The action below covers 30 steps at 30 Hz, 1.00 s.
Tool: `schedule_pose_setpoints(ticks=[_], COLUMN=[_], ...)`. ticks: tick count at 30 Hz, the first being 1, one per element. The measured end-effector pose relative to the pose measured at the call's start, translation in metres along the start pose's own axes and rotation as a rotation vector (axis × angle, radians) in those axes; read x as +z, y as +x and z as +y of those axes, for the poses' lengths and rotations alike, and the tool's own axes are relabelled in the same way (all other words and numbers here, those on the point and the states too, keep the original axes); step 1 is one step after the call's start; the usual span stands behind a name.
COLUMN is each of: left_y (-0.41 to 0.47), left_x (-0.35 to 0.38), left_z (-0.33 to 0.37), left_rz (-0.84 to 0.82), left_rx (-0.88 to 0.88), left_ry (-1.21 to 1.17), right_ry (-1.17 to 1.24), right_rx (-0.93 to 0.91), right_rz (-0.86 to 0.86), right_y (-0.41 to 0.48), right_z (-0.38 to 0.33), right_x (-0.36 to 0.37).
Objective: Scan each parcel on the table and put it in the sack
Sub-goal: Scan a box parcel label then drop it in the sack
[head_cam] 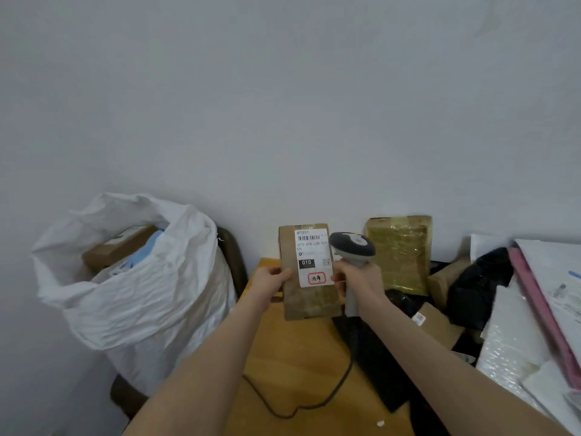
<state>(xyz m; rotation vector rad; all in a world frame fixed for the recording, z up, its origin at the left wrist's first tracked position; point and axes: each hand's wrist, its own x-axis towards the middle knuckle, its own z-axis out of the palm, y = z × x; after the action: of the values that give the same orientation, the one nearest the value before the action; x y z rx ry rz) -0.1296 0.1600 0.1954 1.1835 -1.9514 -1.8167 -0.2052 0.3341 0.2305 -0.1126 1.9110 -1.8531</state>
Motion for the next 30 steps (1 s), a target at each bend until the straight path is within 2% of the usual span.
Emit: schedule_pose_setpoints(ticks=[6, 14, 18, 22, 25, 28, 30], left_y=[0.012, 0.069, 0.108, 0.149, 0.183, 0.212, 0.229], left_x=[-0.105, -0.309, -0.410, -0.492, -0.517, -0.508, -0.496], left_z=[0.029, 0.065, 0.070, 0.057, 0.033, 0.015, 0.009], left_rz=[0.118, 0.267, 0.388, 0.492, 0.490, 0.450, 0.466], left_rx=[0.068, 0.144, 0.069, -0.044, -0.140, -0.238, -0.240], left_ry=[-0.075, -0.145, -0.148, 0.003, 0.159, 0.163, 0.126], right_ry=[-0.050, -0.026, -0.047, -0.107, -0.116, -0.092, -0.075], right_rx=[-0.074, -0.093, -0.065, -0.034, 0.010, 0.057, 0.080], right_rz=[-0.056, -0.266, -0.290, -0.256, -0.204, -0.176, -0.167], right_y=[0.023, 0.043, 0.054, 0.076, 0.091, 0.103, 0.109], right_z=[-0.024, -0.057, -0.070, -0.067, -0.055, -0.046, -0.041], right_x=[0.093, 0.302, 0.394, 0.434, 0.443, 0.447, 0.447])
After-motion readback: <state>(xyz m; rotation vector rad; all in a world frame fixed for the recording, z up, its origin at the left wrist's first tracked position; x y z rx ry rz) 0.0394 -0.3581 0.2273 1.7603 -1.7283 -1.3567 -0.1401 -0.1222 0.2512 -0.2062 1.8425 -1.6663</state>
